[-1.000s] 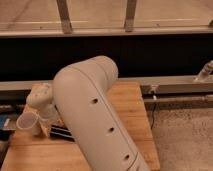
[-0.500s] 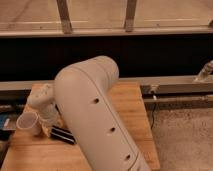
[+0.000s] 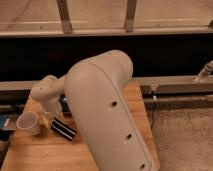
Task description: Place the eraser in the ceramic cup
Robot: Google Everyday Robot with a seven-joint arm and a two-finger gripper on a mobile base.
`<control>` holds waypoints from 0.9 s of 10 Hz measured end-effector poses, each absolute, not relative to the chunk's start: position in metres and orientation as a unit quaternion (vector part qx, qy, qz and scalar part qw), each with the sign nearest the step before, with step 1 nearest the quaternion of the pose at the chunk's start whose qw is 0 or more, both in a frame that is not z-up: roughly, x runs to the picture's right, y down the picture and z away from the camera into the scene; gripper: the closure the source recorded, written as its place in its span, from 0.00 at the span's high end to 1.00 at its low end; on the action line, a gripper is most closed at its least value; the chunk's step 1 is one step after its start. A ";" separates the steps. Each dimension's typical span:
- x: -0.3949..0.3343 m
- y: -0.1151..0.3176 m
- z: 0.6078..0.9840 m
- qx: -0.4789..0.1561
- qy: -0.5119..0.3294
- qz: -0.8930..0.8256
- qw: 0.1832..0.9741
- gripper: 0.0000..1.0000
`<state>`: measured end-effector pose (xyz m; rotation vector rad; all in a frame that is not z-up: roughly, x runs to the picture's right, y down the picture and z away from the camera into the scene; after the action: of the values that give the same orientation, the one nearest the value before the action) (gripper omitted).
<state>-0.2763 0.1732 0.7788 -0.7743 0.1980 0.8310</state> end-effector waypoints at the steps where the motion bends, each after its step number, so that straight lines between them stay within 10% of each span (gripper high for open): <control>1: -0.269 0.154 0.769 -0.345 0.079 0.414 0.839 0.00; 9: -0.306 -0.001 0.733 -0.232 -0.045 0.459 0.857 0.00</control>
<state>-0.3055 -0.0008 0.7327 -0.4873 -0.0946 0.9636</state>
